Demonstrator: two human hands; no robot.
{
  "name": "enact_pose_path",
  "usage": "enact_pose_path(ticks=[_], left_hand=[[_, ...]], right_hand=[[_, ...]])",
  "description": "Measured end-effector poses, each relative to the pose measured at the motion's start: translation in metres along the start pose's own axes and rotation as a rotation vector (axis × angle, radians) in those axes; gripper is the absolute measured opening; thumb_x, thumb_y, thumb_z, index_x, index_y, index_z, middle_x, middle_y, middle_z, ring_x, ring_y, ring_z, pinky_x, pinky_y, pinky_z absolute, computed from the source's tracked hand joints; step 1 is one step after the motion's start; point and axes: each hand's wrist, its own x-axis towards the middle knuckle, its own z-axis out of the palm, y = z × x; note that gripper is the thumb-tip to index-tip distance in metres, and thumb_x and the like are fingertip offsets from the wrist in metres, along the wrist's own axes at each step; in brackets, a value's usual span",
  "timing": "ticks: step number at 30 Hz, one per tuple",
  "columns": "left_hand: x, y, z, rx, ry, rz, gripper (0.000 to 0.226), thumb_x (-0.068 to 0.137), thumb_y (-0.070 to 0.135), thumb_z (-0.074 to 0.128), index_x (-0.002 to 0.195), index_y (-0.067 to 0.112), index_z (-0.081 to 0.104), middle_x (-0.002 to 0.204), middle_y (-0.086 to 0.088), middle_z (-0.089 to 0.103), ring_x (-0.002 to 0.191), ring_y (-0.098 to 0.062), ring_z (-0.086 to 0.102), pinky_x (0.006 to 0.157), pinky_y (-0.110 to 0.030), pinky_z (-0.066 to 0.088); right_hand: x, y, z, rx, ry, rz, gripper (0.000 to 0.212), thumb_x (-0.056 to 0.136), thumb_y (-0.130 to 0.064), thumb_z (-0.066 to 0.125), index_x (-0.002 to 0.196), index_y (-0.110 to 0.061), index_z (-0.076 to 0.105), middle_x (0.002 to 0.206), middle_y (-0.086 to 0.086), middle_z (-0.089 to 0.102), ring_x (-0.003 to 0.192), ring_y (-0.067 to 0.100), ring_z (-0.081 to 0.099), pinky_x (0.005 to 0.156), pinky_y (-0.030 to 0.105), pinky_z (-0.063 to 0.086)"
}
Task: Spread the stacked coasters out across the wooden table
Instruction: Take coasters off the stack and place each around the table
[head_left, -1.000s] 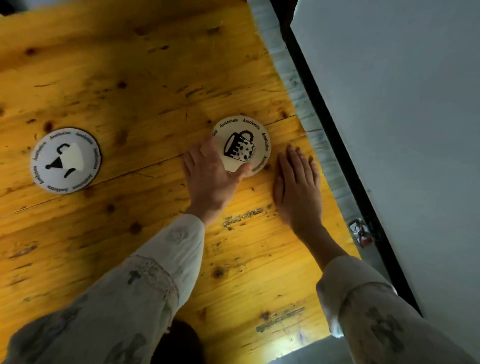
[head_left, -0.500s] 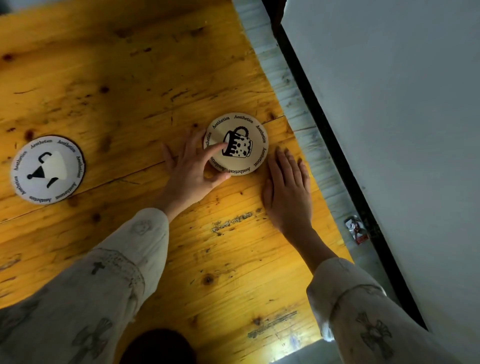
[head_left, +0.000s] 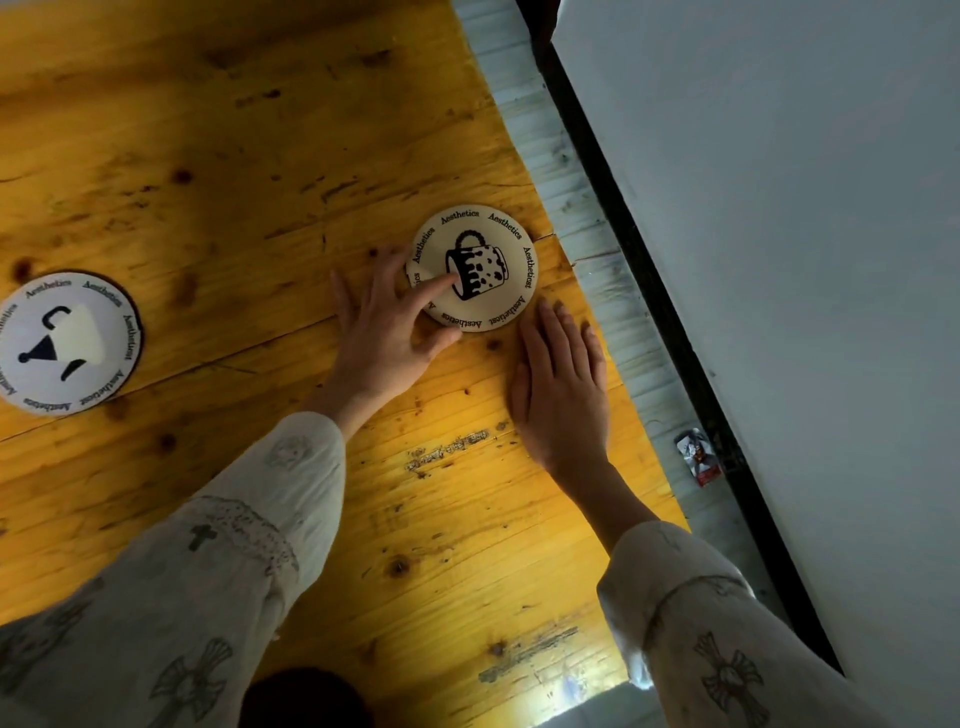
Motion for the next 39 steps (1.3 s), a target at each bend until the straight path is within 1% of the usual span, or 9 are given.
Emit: enact_pose_path(ticks=[2,5,13,21,26,30,33,36,39], left_hand=[[0.0,-0.006,-0.004,-0.003,-0.012,0.015,0.051,0.076,0.04,0.063,0.125,0.033,0.048,0.149,-0.011,0.026,0.141,-0.03,0.011,0.107,-0.069,-0.005],[0.003,0.0,-0.003,0.007,-0.004,-0.008,0.05,0.076,0.042,0.063,0.123,0.036,0.05,0.148,-0.008,0.029,0.141,-0.029,0.013,0.107,-0.068,-0.006],[0.013,0.01,0.005,0.037,0.004,-0.053,0.049,0.075,0.051,0.059,0.122,0.046,0.047,0.151,0.0,0.024,0.142,-0.031,0.004,0.102,-0.069,-0.013],[0.018,0.012,0.005,0.021,-0.037,-0.062,0.048,0.077,0.05,0.057,0.123,0.045,0.045,0.153,0.002,0.019,0.142,-0.032,-0.004,0.099,-0.074,-0.015],[0.013,0.01,0.01,0.101,-0.1,-0.022,0.054,0.084,0.054,0.044,0.134,0.048,0.024,0.157,-0.001,0.0,0.141,-0.033,-0.015,0.099,-0.07,-0.017],[0.005,0.0,-0.008,-0.006,-0.241,-0.022,0.08,0.08,0.054,0.052,0.14,0.041,0.001,0.156,-0.003,-0.01,0.14,-0.026,-0.02,0.104,-0.059,-0.021],[-0.032,-0.013,-0.035,-0.133,-0.267,-0.046,0.084,0.081,0.047,0.056,0.141,0.035,-0.001,0.156,-0.007,-0.008,0.142,-0.026,-0.009,0.111,-0.057,-0.01],[-0.087,-0.028,-0.065,-0.15,-0.254,-0.128,0.074,0.083,0.041,0.055,0.142,0.029,0.011,0.156,-0.007,0.004,0.143,-0.025,0.003,0.114,-0.059,0.006],[-0.142,-0.046,-0.094,-0.233,-0.191,-0.203,0.063,0.086,0.035,0.054,0.14,0.02,0.025,0.153,-0.01,0.016,0.141,-0.025,0.013,0.115,-0.045,0.017]], right_hand=[[0.0,0.0,0.0,-0.001,0.004,-0.003,0.049,0.095,-0.032,0.03,0.137,-0.01,0.041,0.145,0.013,0.044,0.138,0.028,0.036,0.115,0.048,0.026],[0.0,0.001,0.001,-0.005,-0.002,-0.002,0.049,0.095,-0.032,0.03,0.137,-0.01,0.04,0.146,0.013,0.043,0.139,0.028,0.034,0.115,0.048,0.026],[0.001,0.001,0.001,-0.013,0.002,-0.001,0.048,0.094,-0.031,0.031,0.136,-0.01,0.043,0.145,0.013,0.045,0.138,0.028,0.036,0.115,0.047,0.025],[0.001,0.0,0.0,0.015,-0.006,0.009,0.047,0.095,-0.03,0.032,0.135,-0.01,0.043,0.145,0.013,0.045,0.139,0.027,0.035,0.115,0.045,0.022],[0.0,0.001,0.001,0.037,-0.005,0.015,0.047,0.095,-0.03,0.031,0.137,-0.011,0.042,0.146,0.012,0.043,0.139,0.027,0.034,0.116,0.045,0.023],[0.0,-0.001,-0.002,0.034,-0.039,0.006,0.046,0.096,-0.029,0.031,0.137,-0.011,0.041,0.148,0.013,0.041,0.14,0.027,0.032,0.117,0.047,0.023],[-0.001,-0.005,-0.01,0.021,-0.108,0.02,0.045,0.098,-0.026,0.033,0.14,-0.011,0.036,0.152,0.012,0.033,0.144,0.025,0.024,0.12,0.046,0.017],[-0.006,-0.025,-0.025,0.018,-0.215,0.131,0.048,0.098,-0.028,0.032,0.143,-0.012,0.029,0.156,0.01,0.024,0.146,0.024,0.016,0.12,0.048,0.013],[-0.028,-0.068,-0.044,0.122,-0.285,0.212,0.052,0.095,-0.024,0.04,0.143,-0.01,0.025,0.154,0.012,0.027,0.142,0.028,0.022,0.117,0.051,0.021]])
